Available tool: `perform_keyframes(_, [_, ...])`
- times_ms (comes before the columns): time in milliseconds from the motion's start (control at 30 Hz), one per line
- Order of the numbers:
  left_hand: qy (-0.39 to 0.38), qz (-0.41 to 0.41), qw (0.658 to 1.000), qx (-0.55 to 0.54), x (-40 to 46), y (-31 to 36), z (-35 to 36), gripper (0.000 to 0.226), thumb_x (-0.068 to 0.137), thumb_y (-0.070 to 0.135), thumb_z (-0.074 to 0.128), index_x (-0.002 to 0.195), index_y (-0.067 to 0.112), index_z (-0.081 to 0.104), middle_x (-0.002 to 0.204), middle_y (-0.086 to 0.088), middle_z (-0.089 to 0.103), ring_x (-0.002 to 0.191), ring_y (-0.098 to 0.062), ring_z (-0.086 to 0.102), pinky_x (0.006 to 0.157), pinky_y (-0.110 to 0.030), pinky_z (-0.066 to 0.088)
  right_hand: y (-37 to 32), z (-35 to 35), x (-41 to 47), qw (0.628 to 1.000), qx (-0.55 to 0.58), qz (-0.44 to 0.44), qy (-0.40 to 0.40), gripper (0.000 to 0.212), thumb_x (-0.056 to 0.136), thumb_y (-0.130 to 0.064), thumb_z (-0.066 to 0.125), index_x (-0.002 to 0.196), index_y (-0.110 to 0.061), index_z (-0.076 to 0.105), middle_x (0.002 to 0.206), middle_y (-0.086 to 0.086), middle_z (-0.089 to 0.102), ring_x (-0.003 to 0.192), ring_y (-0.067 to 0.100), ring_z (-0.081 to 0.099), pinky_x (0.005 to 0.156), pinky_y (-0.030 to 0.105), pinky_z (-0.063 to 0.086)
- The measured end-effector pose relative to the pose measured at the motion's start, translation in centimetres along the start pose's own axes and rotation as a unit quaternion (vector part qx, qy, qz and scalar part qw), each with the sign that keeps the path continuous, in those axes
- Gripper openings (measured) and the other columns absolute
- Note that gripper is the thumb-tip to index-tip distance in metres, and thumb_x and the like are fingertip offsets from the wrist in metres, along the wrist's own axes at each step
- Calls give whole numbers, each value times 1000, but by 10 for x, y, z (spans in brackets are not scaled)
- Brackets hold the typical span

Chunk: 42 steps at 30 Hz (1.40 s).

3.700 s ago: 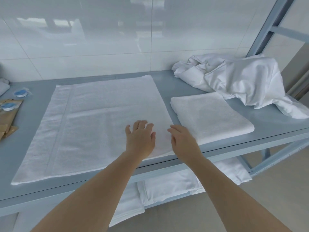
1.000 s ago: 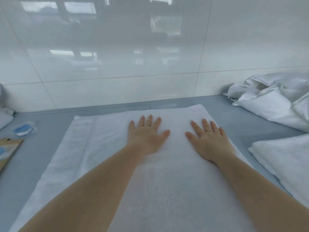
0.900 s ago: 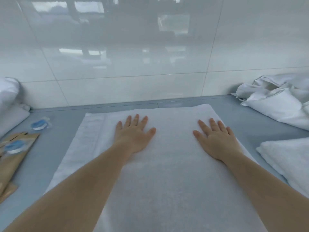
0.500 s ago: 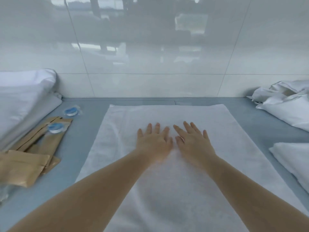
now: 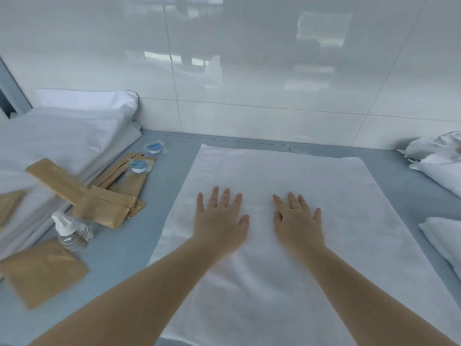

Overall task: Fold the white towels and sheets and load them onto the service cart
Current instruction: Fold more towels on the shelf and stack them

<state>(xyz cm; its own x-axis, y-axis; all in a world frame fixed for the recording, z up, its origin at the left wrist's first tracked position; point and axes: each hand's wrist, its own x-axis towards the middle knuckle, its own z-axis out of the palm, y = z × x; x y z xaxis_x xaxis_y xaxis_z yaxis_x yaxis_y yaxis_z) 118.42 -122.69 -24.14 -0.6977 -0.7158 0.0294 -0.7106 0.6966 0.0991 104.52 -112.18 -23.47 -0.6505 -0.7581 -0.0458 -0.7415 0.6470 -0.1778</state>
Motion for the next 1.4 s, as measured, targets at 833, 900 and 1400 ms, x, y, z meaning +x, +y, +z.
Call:
perform_keyframes(833, [-32, -79, 996, -6, -160, -20, 3, 73, 88, 71, 7, 150, 40, -13, 160, 11, -16, 146, -17, -21, 117, -49, -12, 30, 13, -141, 997, -55, -46, -36, 65, 90, -67, 3, 148, -44, -13, 160, -7, -16, 147, 18, -14, 118, 48, -9])
perform_keyframes(900, [-46, -89, 995, -3, -174, -19, 0, 74, 88, 71, 10, 151, 37, -10, 160, 10, -15, 146, -18, -19, 117, -49, -9, 34, 9, -151, 996, -61, -45, -46, 65, 91, -67, 6, 149, -43, -11, 161, -6, -12, 148, 18, -11, 118, 49, -7])
perform_keyframes(1400, [-55, 23, 997, -58, -27, 30, -7, 56, 100, 41, 22, 154, 29, 7, 162, 9, 0, 148, -15, -7, 119, -45, -3, -20, 5, -40, 994, 19, -101, -29, 52, 101, -40, 23, 152, -34, 15, 160, -10, 10, 147, 12, 4, 119, 44, 2])
